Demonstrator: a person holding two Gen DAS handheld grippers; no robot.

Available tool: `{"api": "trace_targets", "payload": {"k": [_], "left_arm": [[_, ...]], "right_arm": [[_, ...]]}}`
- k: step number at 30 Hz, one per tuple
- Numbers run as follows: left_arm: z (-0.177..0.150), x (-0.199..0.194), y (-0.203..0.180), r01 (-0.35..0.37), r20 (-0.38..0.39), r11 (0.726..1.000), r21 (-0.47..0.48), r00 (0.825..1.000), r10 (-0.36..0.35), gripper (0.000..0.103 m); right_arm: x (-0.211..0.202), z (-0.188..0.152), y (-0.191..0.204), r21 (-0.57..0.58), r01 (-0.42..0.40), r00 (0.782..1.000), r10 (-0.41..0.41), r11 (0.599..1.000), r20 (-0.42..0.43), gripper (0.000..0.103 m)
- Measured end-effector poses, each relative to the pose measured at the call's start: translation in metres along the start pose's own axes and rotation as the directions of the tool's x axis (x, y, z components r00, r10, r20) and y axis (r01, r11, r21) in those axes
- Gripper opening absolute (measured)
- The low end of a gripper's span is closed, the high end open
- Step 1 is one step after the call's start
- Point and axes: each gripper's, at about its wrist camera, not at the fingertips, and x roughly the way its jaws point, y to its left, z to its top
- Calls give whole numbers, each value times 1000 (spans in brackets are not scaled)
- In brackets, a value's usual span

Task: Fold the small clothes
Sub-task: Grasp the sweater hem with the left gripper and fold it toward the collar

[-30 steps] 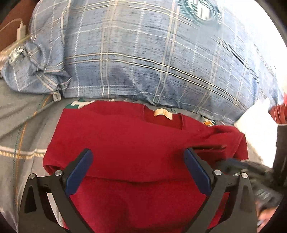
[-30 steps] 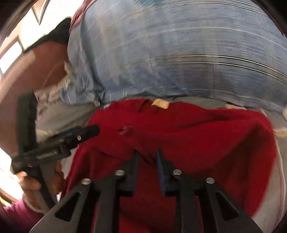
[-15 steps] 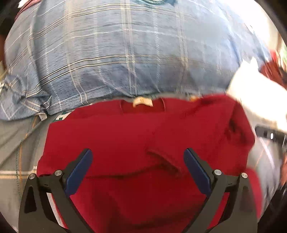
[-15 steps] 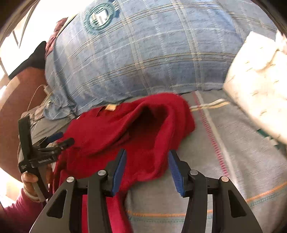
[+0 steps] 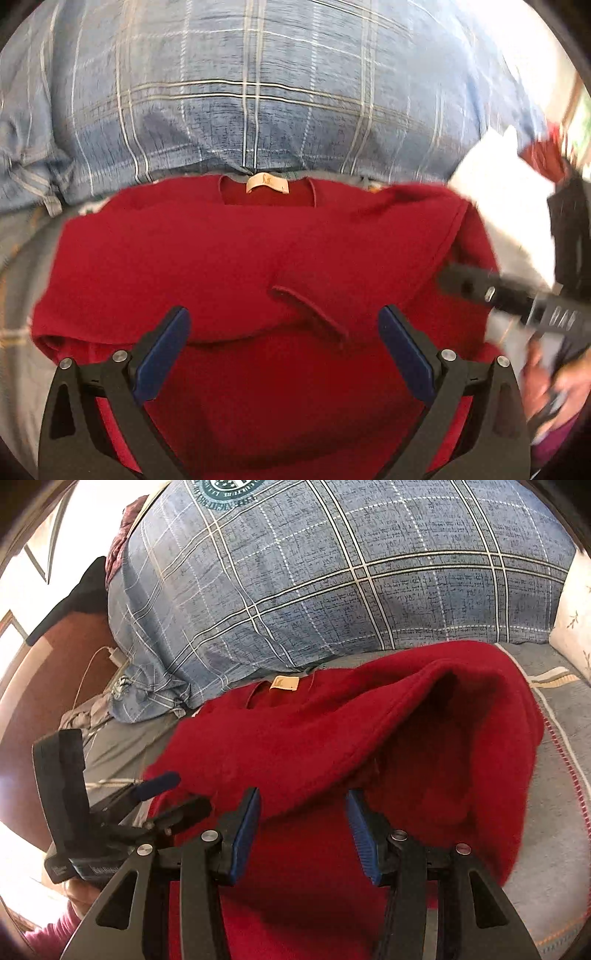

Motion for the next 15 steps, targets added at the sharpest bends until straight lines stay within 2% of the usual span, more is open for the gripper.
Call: {"api": "trace_targets", "payload": {"k": [2, 4, 7, 8, 10, 12, 13, 15], "left_arm": [[6, 5, 4, 26, -8, 998, -55, 1000, -26, 102], [8, 12, 2, 27, -19, 997, -67, 999, -28, 101], [9, 22, -12, 20, -33, 999, -25, 999, -20, 96], [9, 26, -16, 14, -41, 1000, -16, 999, -15, 90], [9, 35, -22, 4, -60, 1000, -7, 998, -4, 77], [9, 42, -25, -34, -73, 999, 0, 997, 34, 46], [9, 42, -24, -47, -68, 999, 0, 997, 46, 40], [10, 39, -22, -24, -69, 999, -22, 997, 22, 16]], "right_arm": [[-1, -3, -2, 13, -9, 1000, 9, 1000, -4, 50], [-6, -6, -6, 16, -4, 1000, 5, 1000, -3, 50], [-15, -10, -14, 32, 1, 1000, -1, 999, 2, 50], [-18, -12, -18, 42, 1, 1000, -2, 999, 3, 51], [-23, -14, -23, 60, 2, 1000, -2, 998, 7, 53], [-29, -16, -28, 75, 4, 1000, -5, 997, 14, 54], [-32, -17, -30, 80, 4, 1000, -6, 997, 18, 54], [-36, -19, -33, 90, 5, 1000, -7, 996, 27, 54]]}}
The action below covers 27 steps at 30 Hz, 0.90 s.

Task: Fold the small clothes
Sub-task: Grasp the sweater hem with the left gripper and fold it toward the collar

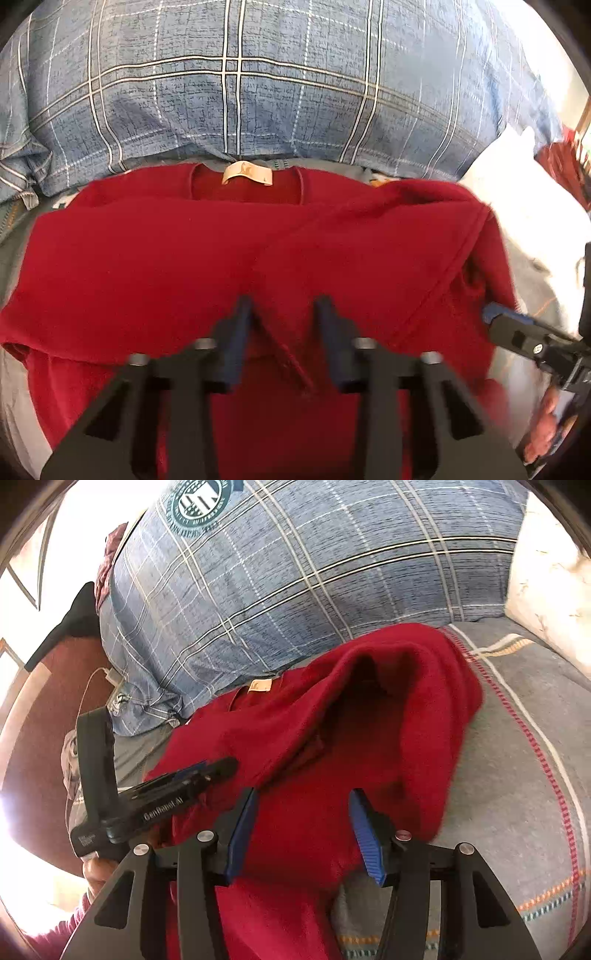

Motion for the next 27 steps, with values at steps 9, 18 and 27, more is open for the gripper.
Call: {"api": "trace_targets", "payload": {"k": [9, 18, 27], "left_arm": [[22, -49, 18, 49, 68, 999, -4, 997, -48, 9], [45, -66, 86, -84, 48, 993, -78, 995, 88, 9], [39, -63, 98, -76, 26, 992, -100, 997, 79, 9]], "right_arm": [[-29, -4, -17, 23, 51, 997, -53, 998, 51, 54], [-27, -4, -3, -118, 196, 979, -188, 973, 78, 57], [4, -17, 46, -456, 375, 926, -348, 808, 144, 31]]}}
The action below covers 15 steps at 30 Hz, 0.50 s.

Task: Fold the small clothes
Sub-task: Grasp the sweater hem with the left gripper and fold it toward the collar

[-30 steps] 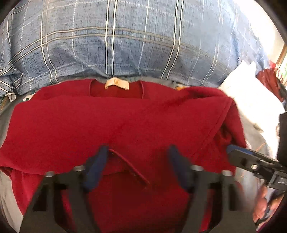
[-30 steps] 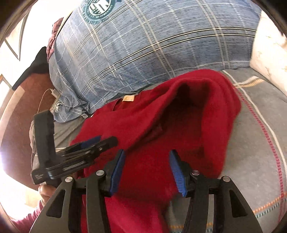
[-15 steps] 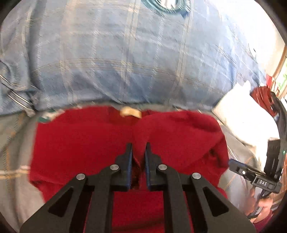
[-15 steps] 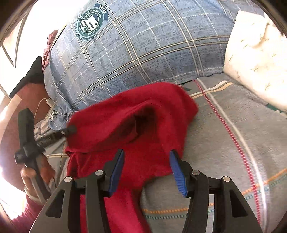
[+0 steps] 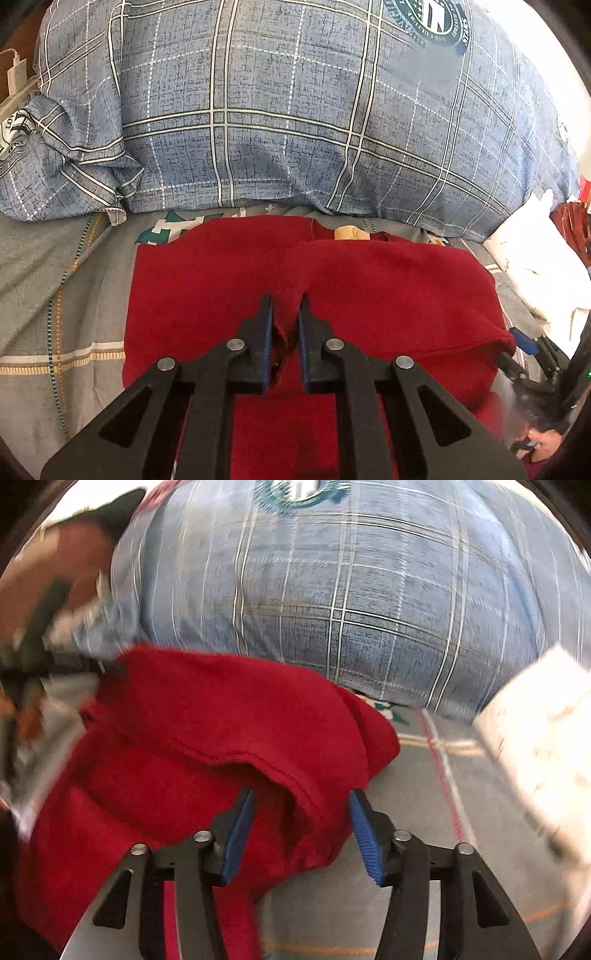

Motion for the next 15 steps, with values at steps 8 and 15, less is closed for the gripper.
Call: {"api": "trace_targets", "payload": {"k": [8, 15], "left_arm": [[7, -16, 15, -35, 24, 999, -20, 999, 36, 9], [-14, 16, 49, -98, -69, 990, -100, 993, 91, 9]], "right_arm": [[-22, 2, -14, 96, -112, 994, 111, 989, 24, 7], [-4, -19, 8, 95, -225, 969, 233, 970, -85, 18]]}}
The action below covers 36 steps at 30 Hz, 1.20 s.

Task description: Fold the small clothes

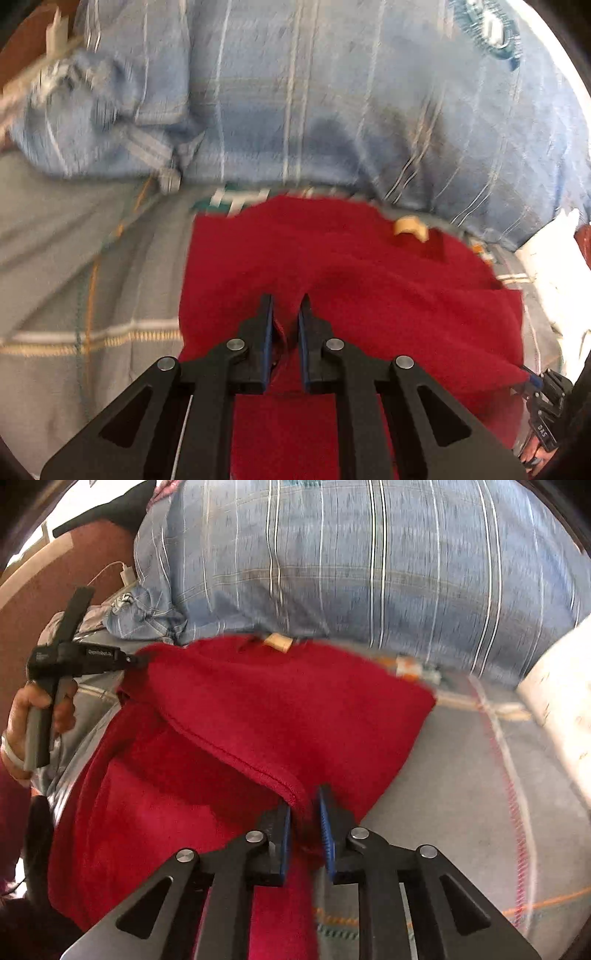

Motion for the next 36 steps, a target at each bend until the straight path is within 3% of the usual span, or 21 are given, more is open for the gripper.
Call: {"api": "trace_targets", "payload": {"k": [1, 3, 5, 9, 14, 16, 19, 20, 21, 30, 36], "left_arm": [[-2, 2, 1, -5, -4, 1000, 2, 1000, 5, 9], [-5, 2, 2, -11, 2, 1000, 11, 1000, 11, 9], [-4, 0, 0, -13, 10, 1000, 18, 1000, 13, 9], [-3, -1, -6, -34, 24, 999, 32, 999, 34, 9], [-5, -2, -9, -56, 29, 997, 49, 998, 55, 9], [-4, -3, -9, -57, 30, 997, 52, 998, 56, 9], [-5, -5, -10, -67, 40, 996, 61, 997, 65, 9], [-6, -6, -11, -72, 44, 995, 66, 997, 69, 9], [-6, -6, -11, -77, 47, 994, 71, 996, 74, 9], [-3, -10, -19, -62, 66, 994, 88, 996, 56, 9], [0, -5, -26, -41, 73, 994, 99, 997, 34, 10]], "right_arm": [[-8, 1, -6, 33, -38, 999, 37, 999, 11, 21], [-26, 3, -21, 108, -108, 993, 102, 988, 58, 43], [-40, 9, -42, 209, -122, 987, 96, 970, 127, 58], [-21, 23, -74, 339, -54, 993, 15, 939, 118, 61], [32, 37, -92, 432, -66, 998, 57, 900, 33, 61], [39, 39, -90, 425, -64, 997, 41, 903, 61, 60], [42, 46, -84, 397, -37, 998, 14, 917, 61, 41], [41, 47, -81, 382, -32, 998, 6, 924, 68, 25], [40, 49, -79, 365, -18, 997, -10, 931, 73, 16], [13, 64, -70, 273, 88, 981, -131, 958, 145, 10], [4, 72, -80, 287, 142, 963, -199, 947, 183, 8]]}}
